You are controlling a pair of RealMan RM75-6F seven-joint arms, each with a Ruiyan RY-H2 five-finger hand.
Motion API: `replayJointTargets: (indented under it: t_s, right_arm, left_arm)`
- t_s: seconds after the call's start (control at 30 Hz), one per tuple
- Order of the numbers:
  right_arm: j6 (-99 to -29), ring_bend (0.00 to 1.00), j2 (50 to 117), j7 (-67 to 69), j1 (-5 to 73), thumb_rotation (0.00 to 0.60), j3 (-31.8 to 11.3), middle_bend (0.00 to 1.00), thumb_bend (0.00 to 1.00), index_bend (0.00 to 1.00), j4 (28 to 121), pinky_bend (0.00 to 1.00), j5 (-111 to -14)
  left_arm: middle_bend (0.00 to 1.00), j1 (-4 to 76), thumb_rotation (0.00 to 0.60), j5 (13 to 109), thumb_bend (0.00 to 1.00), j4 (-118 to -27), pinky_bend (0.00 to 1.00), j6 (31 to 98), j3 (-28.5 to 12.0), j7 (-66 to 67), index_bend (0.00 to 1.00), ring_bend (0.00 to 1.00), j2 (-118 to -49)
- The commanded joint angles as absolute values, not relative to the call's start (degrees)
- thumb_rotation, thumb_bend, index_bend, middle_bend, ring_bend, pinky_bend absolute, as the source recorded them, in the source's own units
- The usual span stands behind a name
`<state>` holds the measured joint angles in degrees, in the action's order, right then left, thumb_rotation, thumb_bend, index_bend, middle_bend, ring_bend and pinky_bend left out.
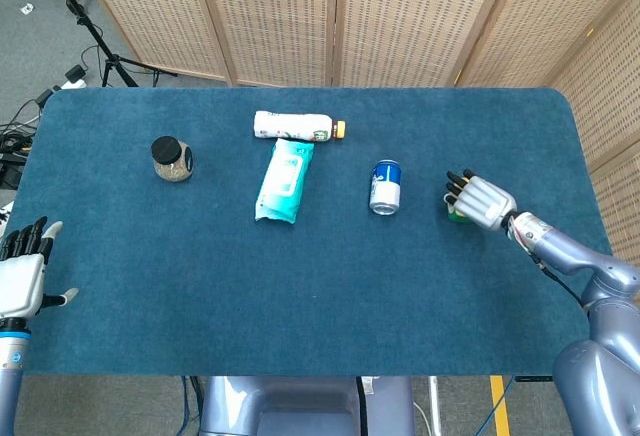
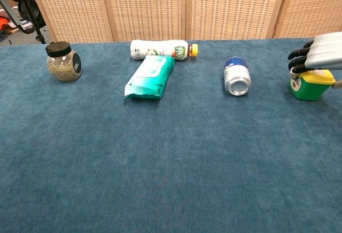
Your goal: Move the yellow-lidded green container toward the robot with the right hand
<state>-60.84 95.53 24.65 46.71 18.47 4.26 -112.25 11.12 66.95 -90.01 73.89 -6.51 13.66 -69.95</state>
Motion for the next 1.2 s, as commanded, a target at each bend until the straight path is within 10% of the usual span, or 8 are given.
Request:
replayJointTargets:
  t_s: [0.03,0.7,1.2]
  right_arm:
    - [-62.94,0.31,95.92,24.29,46.42,0.6,17.99,0.44,0.59,0.52,4.15,0.41,-111.52]
    - [-63.18,0.39,93.17,18.98,48.34,0.6,8.53,0.5,0.85,0.58,14.95,0.47,-100.81]
    - [-52.58,0.41,71.27,-50.43,44.89,0.6,-8.16,0.51,1.0,0.59,82.28,0.5,-59.4]
  left_arm:
    - [0.0,11.12,0.6,66.91,0.0,-90.04,0.0,73.88,-6.53,13.52,0.0,0.0,-69.87]
    - [0.0,13.1,0.6,70.79,0.0,-90.83,0.0,71.08,-5.71,10.64,0.0,0.0,-67.48]
    - [0.0,13.32,0.6,73.73,0.0,-94.21,0.0,72.06,-5.42,7.71,0.0,0.0,-64.76]
